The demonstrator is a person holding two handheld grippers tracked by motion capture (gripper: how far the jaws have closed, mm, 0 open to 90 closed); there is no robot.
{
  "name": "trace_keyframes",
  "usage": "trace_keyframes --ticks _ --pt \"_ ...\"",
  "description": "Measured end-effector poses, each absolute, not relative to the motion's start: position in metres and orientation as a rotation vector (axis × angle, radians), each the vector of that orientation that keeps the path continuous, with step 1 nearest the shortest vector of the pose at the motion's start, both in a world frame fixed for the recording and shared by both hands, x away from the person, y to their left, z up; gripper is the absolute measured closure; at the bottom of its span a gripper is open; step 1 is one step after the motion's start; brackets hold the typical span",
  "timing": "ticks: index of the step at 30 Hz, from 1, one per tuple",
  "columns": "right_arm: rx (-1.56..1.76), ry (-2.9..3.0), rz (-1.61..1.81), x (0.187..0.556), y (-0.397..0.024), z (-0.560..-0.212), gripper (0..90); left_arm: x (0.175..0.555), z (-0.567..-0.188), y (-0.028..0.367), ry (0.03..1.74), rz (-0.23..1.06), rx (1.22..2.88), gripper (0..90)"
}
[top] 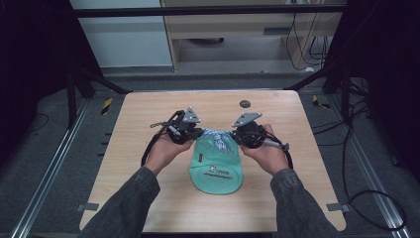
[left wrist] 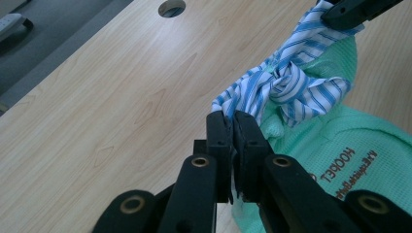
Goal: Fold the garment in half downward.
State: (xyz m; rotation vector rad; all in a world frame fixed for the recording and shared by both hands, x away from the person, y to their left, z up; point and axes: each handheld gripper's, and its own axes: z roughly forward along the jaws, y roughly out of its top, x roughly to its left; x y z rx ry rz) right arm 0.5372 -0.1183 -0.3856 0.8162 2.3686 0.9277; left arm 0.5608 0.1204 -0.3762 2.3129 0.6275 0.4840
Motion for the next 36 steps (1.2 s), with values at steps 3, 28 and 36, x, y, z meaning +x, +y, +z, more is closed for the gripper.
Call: trace_keyframes --ticks 3,28,36 --pt "0.823 2.359 0.934 0.541 -0.118 -0.385 84.3 0.564 -0.376 0.120 0.637 0.481 2.307 86.7" --pt "0.754 2.385 0.951 0.514 -0.113 -0.408 84.2 0.534 -0.398 0.131 0.614 0.467 2.298 86.3" --pt "0.743 2.400 0.951 0.505 -0.114 -0.415 84.1 0.524 -0.404 0.132 0.595 0.453 2.300 86.2"
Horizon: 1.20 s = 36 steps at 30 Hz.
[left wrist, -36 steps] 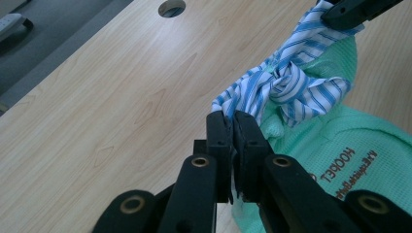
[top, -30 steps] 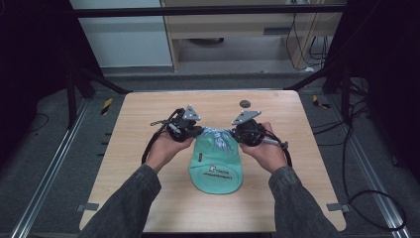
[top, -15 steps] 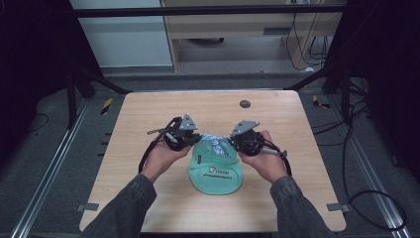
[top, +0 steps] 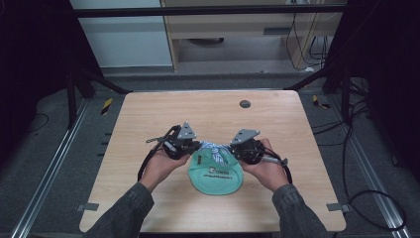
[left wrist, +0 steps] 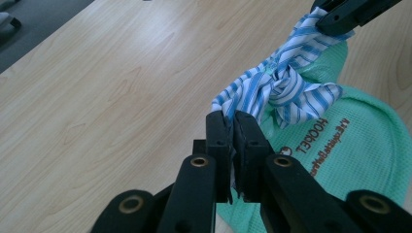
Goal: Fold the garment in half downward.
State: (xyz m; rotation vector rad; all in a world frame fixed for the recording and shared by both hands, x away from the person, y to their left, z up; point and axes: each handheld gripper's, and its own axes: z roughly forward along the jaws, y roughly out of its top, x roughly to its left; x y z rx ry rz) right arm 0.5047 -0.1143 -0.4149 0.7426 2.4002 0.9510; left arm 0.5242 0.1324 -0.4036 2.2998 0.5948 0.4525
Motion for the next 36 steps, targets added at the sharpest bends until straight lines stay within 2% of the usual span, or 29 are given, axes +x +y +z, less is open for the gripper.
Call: trace_keyframes --ticks 36 --pt "0.692 2.465 0.925 0.480 -0.110 -0.435 82.8 0.496 -0.428 0.142 0.598 0.395 2.302 85.6"
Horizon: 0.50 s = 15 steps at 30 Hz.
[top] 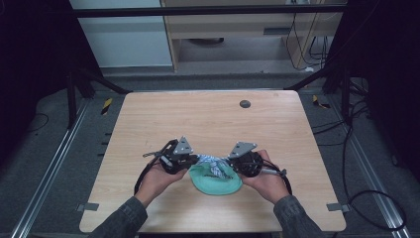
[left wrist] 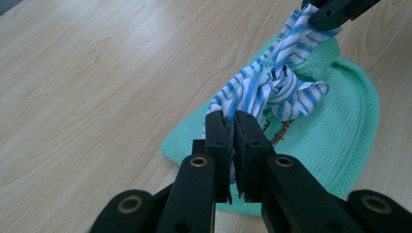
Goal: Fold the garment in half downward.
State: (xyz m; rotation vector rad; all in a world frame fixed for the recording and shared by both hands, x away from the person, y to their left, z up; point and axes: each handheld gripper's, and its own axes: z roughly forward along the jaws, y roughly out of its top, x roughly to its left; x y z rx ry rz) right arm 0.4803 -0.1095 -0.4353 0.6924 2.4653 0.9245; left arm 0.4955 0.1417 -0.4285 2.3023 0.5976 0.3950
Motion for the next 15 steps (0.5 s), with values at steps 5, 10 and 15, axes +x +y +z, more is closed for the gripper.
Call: trace_keyframes --ticks 5,10,15 --pt "0.689 2.473 0.923 0.477 -0.110 -0.438 82.8 0.492 -0.432 0.142 0.594 0.390 2.304 85.1" --pt "0.686 2.479 0.919 0.474 -0.111 -0.440 82.6 0.489 -0.436 0.143 0.595 0.381 2.302 84.4" --pt "0.688 2.491 0.920 0.471 -0.111 -0.443 82.4 0.487 -0.441 0.145 0.596 0.371 2.305 83.7"
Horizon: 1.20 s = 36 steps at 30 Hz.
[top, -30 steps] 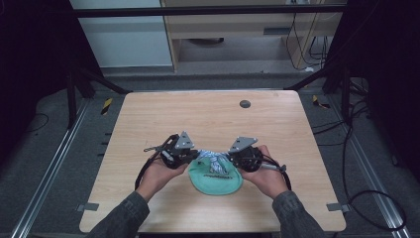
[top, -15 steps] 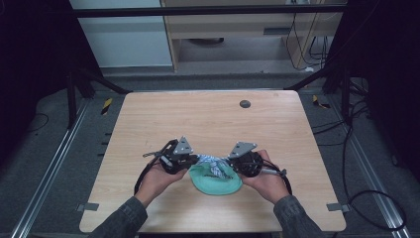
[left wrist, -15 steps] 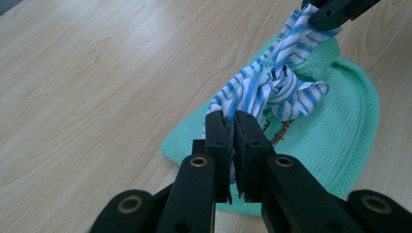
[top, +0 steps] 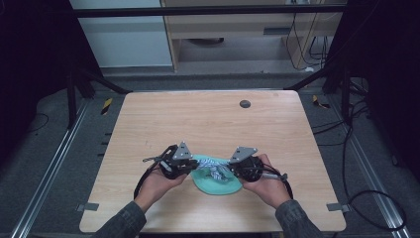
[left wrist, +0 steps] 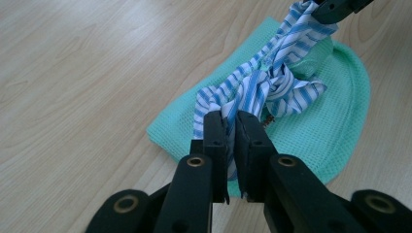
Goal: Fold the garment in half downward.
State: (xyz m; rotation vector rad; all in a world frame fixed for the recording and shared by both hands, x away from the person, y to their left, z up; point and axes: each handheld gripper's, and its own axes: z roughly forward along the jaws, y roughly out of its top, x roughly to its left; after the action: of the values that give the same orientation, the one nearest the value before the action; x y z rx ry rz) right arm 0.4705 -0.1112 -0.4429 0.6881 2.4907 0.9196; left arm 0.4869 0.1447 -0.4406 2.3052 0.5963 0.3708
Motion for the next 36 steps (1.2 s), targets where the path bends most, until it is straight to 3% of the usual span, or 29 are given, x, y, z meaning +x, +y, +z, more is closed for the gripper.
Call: trace_keyframes --ticks 36 --pt "0.656 2.535 0.923 0.457 -0.107 -0.448 90.0 0.471 -0.456 0.151 0.577 0.344 2.309 84.7"
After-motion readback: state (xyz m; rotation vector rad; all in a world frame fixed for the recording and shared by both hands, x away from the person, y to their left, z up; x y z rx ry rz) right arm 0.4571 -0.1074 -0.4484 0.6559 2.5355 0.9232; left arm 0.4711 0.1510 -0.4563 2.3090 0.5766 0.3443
